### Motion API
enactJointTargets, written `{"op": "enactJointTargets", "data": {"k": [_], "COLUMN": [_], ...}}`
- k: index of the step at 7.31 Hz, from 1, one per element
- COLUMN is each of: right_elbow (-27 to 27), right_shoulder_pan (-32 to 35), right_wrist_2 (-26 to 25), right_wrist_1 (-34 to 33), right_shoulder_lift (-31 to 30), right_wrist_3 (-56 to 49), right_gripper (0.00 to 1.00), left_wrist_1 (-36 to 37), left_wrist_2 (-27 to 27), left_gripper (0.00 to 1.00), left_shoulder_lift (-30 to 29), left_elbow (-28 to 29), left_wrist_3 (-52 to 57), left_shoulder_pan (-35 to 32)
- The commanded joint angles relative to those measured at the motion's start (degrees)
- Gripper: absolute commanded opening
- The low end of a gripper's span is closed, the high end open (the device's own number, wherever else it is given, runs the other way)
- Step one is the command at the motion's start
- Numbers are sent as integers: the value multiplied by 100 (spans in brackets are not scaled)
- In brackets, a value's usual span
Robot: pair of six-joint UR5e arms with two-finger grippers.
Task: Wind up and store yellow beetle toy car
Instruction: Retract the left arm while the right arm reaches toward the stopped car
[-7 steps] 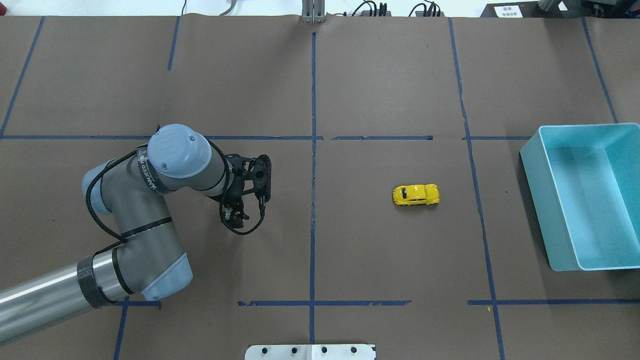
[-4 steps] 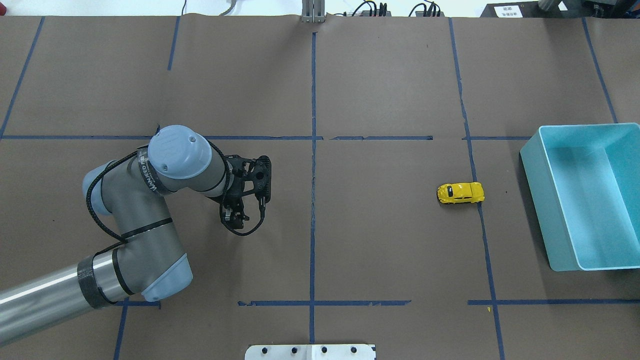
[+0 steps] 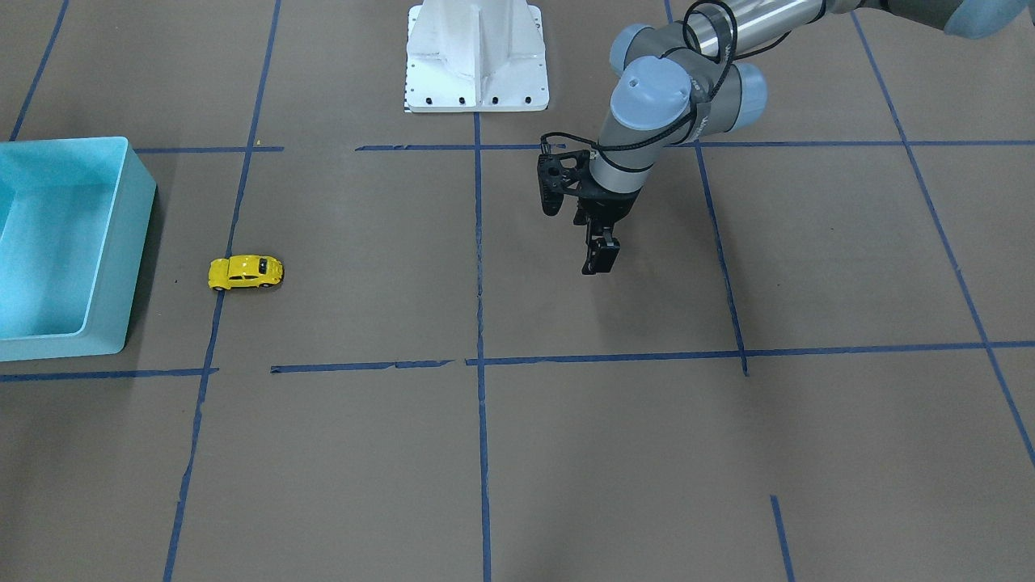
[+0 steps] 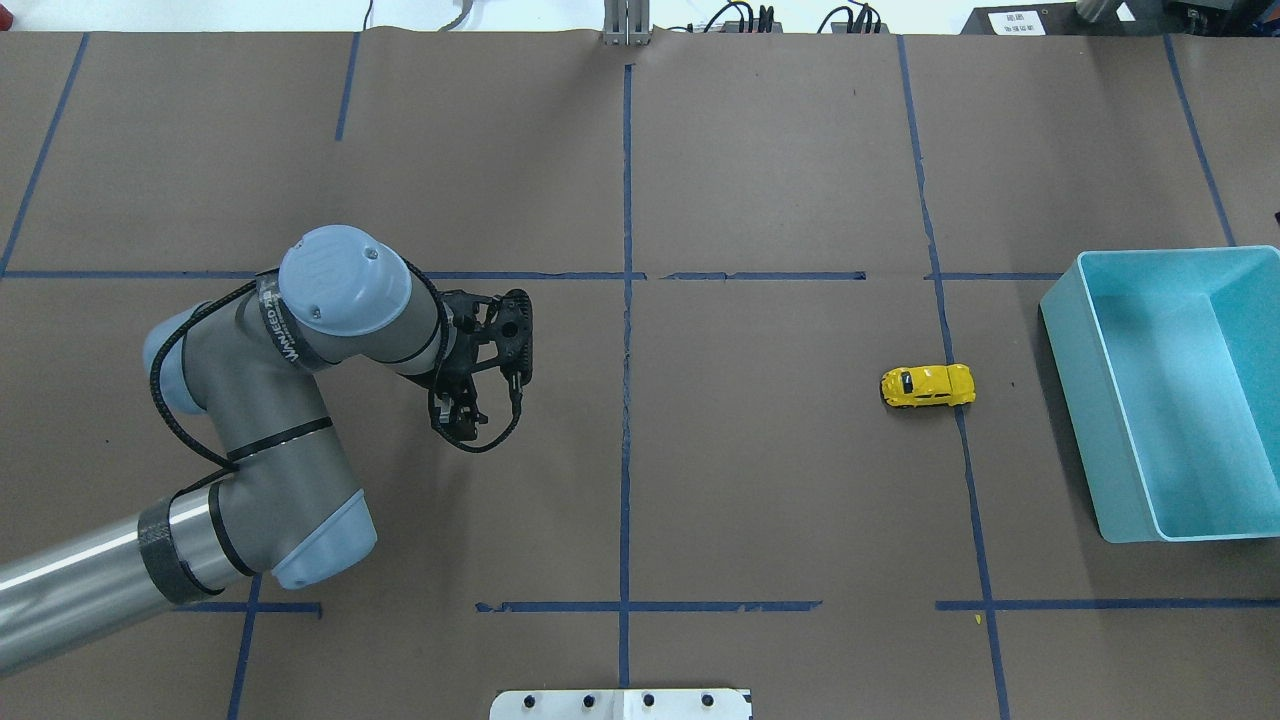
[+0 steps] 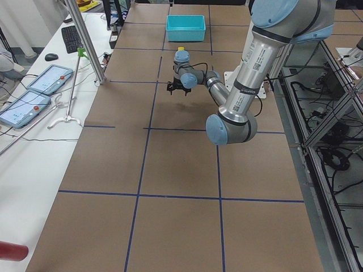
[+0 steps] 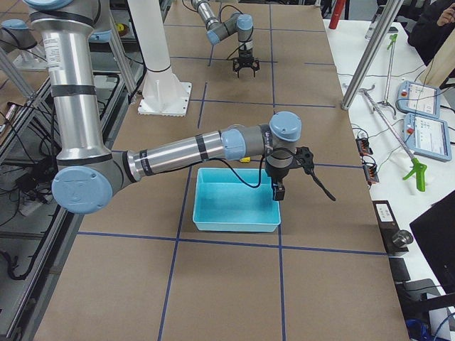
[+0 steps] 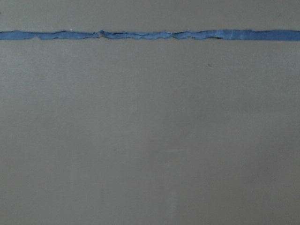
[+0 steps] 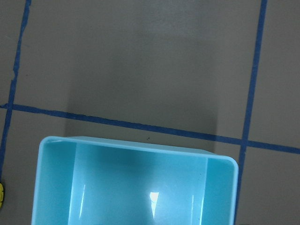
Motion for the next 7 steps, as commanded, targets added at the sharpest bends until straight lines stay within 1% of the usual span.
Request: {"op": "enactJointTargets", "data": {"k": [1,2,3,4,5,6,7], "right_elbow": [-214,74,652,1249,1612,1615,1624], "right_shoulder_pan": [-361,-526,-537,-824,-1166,-1265,-1597], "right_wrist_2": [-33,37,38,20,-76,-129,-321], "right_wrist_1": [18,10,1,-8,36,227,430], "right_shoulder_lift": [670,950,909,874,534,496,339], "right_wrist_3": [-38,-222,-398,-609,-1489,-2377,-2856], "right_gripper": [100,100,100,100,100,100,100], "left_wrist_1": [246,272,499,771,991,1028,1037], "left_wrist_2": [-3,-3,-21,-56,-508,-965,-1292], "left_gripper": [100,100,100,100,100,100,100], "left_shoulder_lift": [291,320,337,355,433,556,653], "left_elbow": [-351,-396,-536,-589,-572,-468,-284], "left_wrist_3": [-9,-35,-53,-62,-79,-71,-79], "left_shoulder_pan": [-239,-423,-677,-880,-1326,-1974,-2459]}}
